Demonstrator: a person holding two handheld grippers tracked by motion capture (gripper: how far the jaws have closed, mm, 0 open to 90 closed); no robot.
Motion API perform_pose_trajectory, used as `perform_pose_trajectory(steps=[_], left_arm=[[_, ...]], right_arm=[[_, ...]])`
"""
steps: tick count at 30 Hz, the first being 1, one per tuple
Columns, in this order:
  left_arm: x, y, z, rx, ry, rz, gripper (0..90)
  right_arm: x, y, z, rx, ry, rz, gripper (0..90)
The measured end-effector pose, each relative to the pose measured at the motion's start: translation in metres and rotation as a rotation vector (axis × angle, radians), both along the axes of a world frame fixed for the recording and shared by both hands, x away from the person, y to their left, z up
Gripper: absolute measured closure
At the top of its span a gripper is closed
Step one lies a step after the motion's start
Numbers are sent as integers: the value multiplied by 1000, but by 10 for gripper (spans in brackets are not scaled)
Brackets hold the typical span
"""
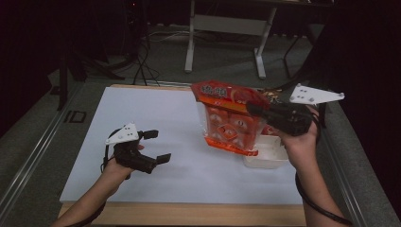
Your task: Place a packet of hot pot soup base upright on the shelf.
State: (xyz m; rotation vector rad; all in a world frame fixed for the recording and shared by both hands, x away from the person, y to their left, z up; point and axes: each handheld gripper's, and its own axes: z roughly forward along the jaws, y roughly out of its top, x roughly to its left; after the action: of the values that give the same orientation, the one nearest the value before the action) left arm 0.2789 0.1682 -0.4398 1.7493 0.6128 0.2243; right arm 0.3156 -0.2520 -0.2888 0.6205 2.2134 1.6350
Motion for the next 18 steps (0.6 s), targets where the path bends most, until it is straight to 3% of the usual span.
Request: perform_pose_trajectory(steps=[3, 13, 18], left_arm=[[-3, 1, -5, 7, -10, 13, 25], [-13, 9, -22, 22, 16, 46, 25], [-20, 13, -28, 32, -12, 72, 25]], right_arm=[[2, -14, 5, 10, -8, -32, 900], [5, -59, 10, 20, -13, -150, 900], [7, -76, 3, 23, 4, -193, 900]])
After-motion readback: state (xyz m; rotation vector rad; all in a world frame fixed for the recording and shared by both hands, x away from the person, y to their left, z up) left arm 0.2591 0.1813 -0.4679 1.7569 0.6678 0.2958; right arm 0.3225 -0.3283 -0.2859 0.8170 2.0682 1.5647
